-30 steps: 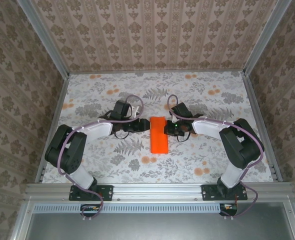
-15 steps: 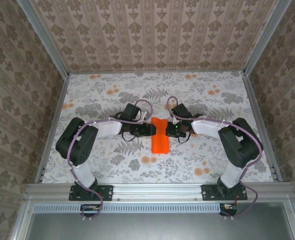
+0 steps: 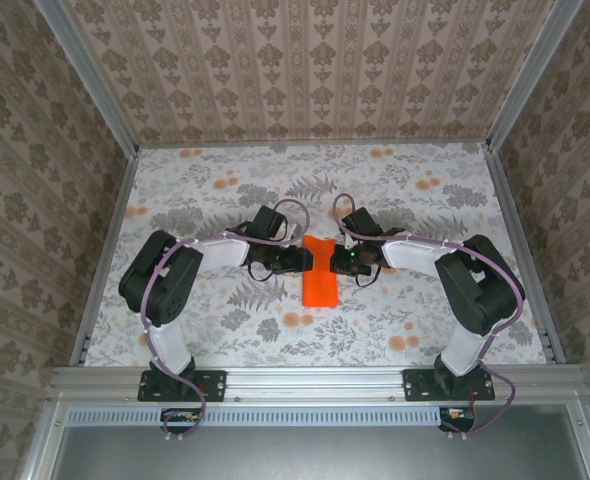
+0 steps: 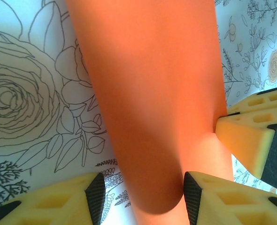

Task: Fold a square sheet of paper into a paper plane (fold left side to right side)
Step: First fold in half a square sheet of paper at the center of the table.

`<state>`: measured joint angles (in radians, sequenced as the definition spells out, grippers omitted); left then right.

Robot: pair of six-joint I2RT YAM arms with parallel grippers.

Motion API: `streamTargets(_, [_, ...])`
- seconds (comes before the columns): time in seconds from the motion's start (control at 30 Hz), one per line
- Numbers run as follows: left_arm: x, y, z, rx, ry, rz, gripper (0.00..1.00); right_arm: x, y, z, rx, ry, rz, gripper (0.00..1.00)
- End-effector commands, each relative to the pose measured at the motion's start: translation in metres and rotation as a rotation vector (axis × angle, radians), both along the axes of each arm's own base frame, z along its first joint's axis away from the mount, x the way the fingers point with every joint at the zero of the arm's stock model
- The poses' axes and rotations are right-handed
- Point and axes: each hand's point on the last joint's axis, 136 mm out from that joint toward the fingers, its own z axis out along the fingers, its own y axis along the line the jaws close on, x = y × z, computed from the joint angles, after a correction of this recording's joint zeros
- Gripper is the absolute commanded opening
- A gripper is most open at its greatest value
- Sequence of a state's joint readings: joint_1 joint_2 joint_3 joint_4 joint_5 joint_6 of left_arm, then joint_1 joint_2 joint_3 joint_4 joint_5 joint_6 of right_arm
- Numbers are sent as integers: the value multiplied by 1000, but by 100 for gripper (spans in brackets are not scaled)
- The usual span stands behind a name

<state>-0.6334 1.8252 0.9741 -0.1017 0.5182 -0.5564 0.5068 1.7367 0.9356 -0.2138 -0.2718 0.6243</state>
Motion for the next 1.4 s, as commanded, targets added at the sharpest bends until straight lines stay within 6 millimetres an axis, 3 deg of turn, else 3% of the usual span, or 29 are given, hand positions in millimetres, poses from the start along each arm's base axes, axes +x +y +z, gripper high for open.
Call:
streamTargets(0.0, [-5, 9, -24, 89, 33, 1, 49, 3, -2, 5, -27, -15, 8, 18])
streamTargets(0.17, [-5, 10, -27, 108, 36, -8, 48, 9, -24, 24, -83, -98, -51, 37])
streamTargets(0.47, [-7, 14, -31, 138, 50, -13, 47, 10, -67, 47, -149, -211, -182, 55])
streamTargets(0.83, [-9, 12, -38, 166, 73, -43, 47, 6, -89, 52, -163, -235, -244, 61])
streamTargets(0.93, [-10, 10, -39, 171, 78, -54, 47, 6, -90, 62, -150, -261, -247, 61])
streamTargets(1.37, [-12, 7, -44, 203, 87, -86, 47, 3, -91, 64, -147, -266, -240, 62])
